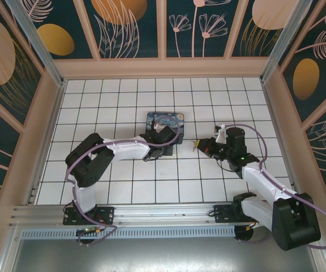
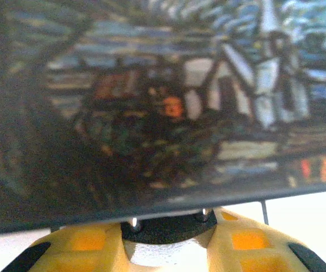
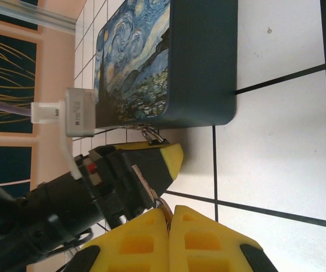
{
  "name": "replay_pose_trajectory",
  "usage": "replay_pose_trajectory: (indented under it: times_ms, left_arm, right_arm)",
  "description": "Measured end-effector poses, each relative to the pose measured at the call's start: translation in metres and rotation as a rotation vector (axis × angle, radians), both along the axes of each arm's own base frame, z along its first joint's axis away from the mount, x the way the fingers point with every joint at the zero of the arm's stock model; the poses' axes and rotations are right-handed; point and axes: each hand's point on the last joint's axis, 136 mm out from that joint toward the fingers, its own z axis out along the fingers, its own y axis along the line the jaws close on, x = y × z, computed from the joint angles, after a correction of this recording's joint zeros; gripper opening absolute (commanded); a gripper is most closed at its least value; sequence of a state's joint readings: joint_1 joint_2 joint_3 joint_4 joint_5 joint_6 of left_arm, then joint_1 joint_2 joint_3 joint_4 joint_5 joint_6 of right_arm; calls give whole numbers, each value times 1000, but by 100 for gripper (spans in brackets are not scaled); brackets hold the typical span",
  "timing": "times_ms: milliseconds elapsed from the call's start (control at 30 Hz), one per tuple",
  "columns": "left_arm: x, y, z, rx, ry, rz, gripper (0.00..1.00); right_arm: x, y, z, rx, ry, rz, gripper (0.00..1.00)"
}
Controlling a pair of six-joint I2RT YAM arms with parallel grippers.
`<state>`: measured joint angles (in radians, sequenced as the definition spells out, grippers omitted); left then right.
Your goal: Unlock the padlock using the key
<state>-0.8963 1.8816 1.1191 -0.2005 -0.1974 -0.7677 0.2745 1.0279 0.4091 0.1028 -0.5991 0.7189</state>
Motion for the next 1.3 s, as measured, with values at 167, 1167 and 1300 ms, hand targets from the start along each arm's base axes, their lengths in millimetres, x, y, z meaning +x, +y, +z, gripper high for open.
replay_pose_trajectory:
  times_ms: [167,1167,1300]
  left_arm:
    - [-8,-11,10,-73,27,-40,33]
    - [-18,-21,88,-621,216,25,19]
    - [-22,-22,97,-677,274,36,19]
  right_arm:
    - [0,-1,-1,-3,-1,1,0]
    - [-33,21,11,-39,-41,58,0]
    - [-40,35,13,-46,-54,80,0]
